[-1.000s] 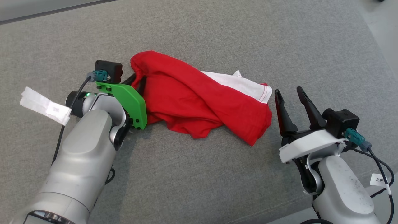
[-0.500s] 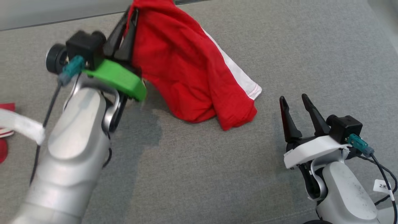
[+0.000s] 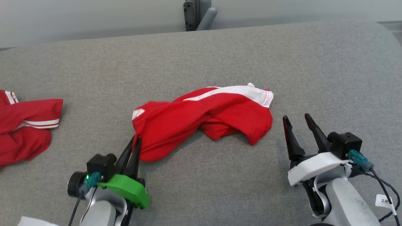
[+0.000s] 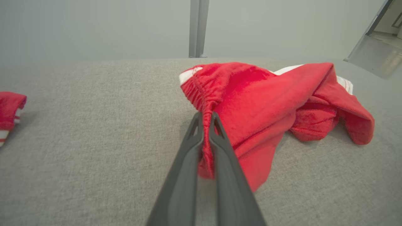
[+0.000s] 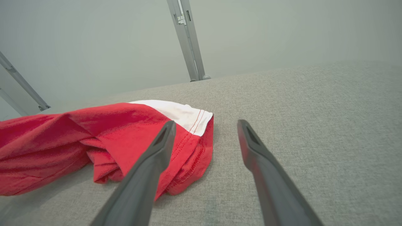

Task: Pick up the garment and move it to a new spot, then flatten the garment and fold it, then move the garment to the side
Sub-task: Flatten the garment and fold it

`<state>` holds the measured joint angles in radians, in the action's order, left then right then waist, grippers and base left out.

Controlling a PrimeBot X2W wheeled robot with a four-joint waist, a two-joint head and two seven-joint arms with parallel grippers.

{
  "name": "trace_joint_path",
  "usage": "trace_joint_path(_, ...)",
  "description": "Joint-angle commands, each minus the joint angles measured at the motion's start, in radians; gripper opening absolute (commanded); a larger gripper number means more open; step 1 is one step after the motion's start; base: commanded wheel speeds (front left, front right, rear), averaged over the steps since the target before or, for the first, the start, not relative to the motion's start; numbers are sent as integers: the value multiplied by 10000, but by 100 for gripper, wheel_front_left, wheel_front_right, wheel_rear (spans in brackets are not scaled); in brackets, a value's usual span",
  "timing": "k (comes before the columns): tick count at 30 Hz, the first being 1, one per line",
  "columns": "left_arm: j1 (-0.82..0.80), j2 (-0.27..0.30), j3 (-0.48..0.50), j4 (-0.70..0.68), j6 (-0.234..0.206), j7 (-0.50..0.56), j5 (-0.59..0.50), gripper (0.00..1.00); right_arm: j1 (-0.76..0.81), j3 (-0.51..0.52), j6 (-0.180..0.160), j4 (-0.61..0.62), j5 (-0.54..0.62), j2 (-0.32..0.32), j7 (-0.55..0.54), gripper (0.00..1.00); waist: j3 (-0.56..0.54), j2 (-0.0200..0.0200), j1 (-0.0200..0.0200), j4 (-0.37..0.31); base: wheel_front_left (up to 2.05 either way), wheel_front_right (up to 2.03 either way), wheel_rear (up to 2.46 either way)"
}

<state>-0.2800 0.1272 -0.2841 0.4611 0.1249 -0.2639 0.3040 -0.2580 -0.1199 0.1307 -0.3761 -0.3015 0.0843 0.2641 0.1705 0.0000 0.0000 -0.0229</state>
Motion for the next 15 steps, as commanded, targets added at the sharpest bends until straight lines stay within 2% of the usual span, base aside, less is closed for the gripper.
trace_joint_path(1, 263, -64, 182, 283, 44, -6, -18, 56, 118, -41, 0, -49, -11, 73, 4, 100, -291, 0, 0, 189, 0, 0, 0)
trace_joint_path(2, 421, -125, 256, 524, 54, -6, 14, 100, 150, -68, 0, -79, -27, 90, 4, 100, -356, 0, 0, 182, 0, 0, 0)
trace_joint_path(8, 958, -360, 737, 1304, 69, -7, -35, 100, 427, -52, 0, -216, -111, 189, 4, 100, -799, 0, 0, 127, 0, 0, 0)
trace_joint_path(12, 1127, -441, 1047, 650, 71, -7, -245, 100, 670, -10, 0, -260, -134, 183, 4, 100, -1079, 0, 0, 79, 0, 0, 0)
trace_joint_path(15, 1080, -506, 915, 153, 72, -7, -439, 100, 786, -1, 0, -248, -124, 155, 4, 100, -1193, 0, 0, 37, 0, 0, 0)
